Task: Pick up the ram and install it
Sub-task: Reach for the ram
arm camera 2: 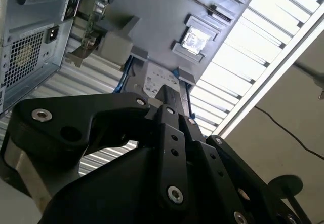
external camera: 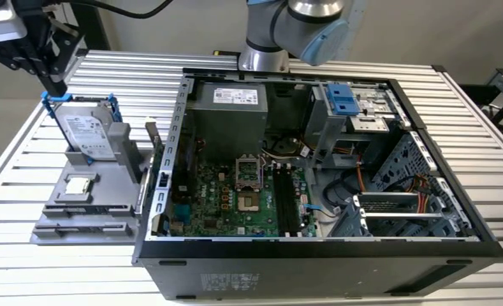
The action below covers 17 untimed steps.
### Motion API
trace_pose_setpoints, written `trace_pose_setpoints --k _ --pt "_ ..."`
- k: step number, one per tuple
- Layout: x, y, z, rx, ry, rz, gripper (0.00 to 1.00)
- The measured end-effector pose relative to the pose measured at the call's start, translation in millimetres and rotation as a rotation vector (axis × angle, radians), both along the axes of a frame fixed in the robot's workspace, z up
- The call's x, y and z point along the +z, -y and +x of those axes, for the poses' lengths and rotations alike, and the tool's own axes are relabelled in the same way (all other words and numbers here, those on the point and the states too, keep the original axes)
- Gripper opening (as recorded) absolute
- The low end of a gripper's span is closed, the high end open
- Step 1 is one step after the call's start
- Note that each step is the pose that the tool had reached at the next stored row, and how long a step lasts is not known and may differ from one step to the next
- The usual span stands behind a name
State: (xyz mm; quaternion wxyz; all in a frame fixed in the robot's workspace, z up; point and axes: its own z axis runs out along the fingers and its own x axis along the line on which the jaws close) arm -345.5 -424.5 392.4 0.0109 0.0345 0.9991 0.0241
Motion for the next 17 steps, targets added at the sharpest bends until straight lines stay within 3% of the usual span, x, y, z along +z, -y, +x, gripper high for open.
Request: trace_pose_setpoints --k 3,11,17 --pt "0.0 4.3 -0.1 0.000 0.0000 0.0000 0.00" --pt "-0.3 24.2 -0.3 0.000 0.0001 0.0000 0.00" --pt "-0.4 35.0 -0.4 0.000 0.0001 0.0000 0.00"
